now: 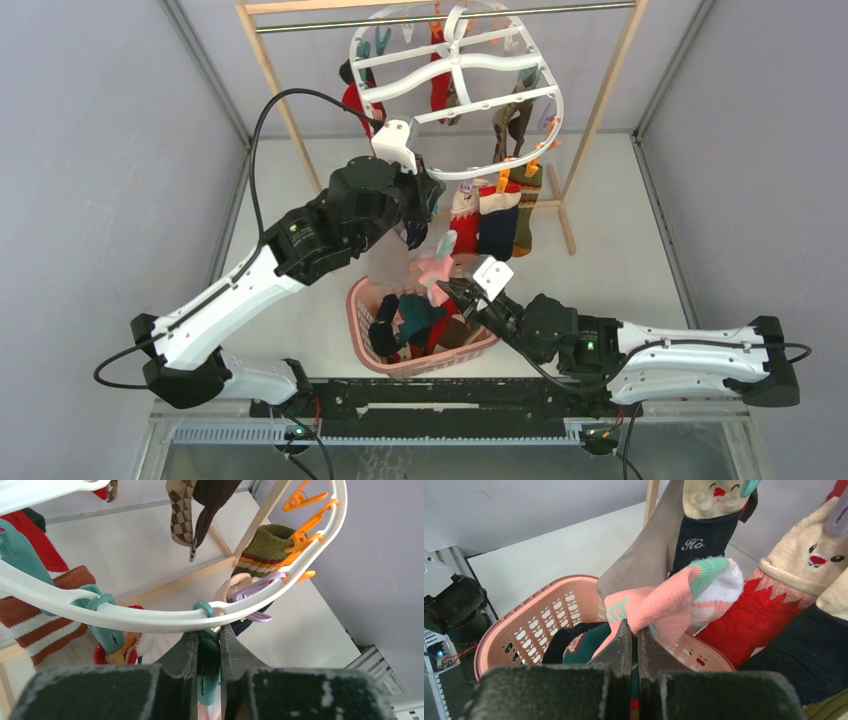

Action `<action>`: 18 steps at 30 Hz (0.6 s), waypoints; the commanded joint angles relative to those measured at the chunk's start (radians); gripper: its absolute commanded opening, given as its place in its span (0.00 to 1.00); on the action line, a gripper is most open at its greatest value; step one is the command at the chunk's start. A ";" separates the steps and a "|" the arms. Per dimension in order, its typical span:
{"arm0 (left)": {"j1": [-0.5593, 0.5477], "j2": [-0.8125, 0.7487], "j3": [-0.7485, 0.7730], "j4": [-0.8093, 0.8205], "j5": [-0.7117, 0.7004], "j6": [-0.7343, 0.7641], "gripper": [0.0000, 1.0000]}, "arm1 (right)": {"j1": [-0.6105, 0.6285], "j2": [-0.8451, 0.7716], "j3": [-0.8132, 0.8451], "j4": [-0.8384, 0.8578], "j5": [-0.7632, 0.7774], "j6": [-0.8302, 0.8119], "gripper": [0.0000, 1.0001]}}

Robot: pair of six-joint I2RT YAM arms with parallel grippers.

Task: Remove the socks clipped to the hanger
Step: Remove the sock from the hanger.

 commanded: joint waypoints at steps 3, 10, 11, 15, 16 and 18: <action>0.006 -0.024 0.043 0.030 0.014 0.015 0.02 | 0.011 -0.024 0.015 0.025 -0.002 0.024 0.00; 0.007 -0.027 0.036 0.026 0.016 0.023 0.11 | 0.059 -0.005 0.012 -0.051 0.006 0.108 0.00; 0.008 -0.030 0.034 0.025 0.016 0.025 0.13 | 0.076 0.000 0.007 -0.055 0.016 0.115 0.00; 0.007 -0.032 0.032 0.024 0.017 0.026 0.19 | 0.139 0.026 -0.007 -0.077 0.061 0.145 0.00; 0.007 -0.033 0.032 0.024 0.017 0.027 0.21 | 0.148 0.030 -0.013 -0.082 0.067 0.162 0.00; 0.008 -0.034 0.032 0.022 0.017 0.028 0.22 | 0.168 0.033 -0.025 -0.088 0.077 0.189 0.00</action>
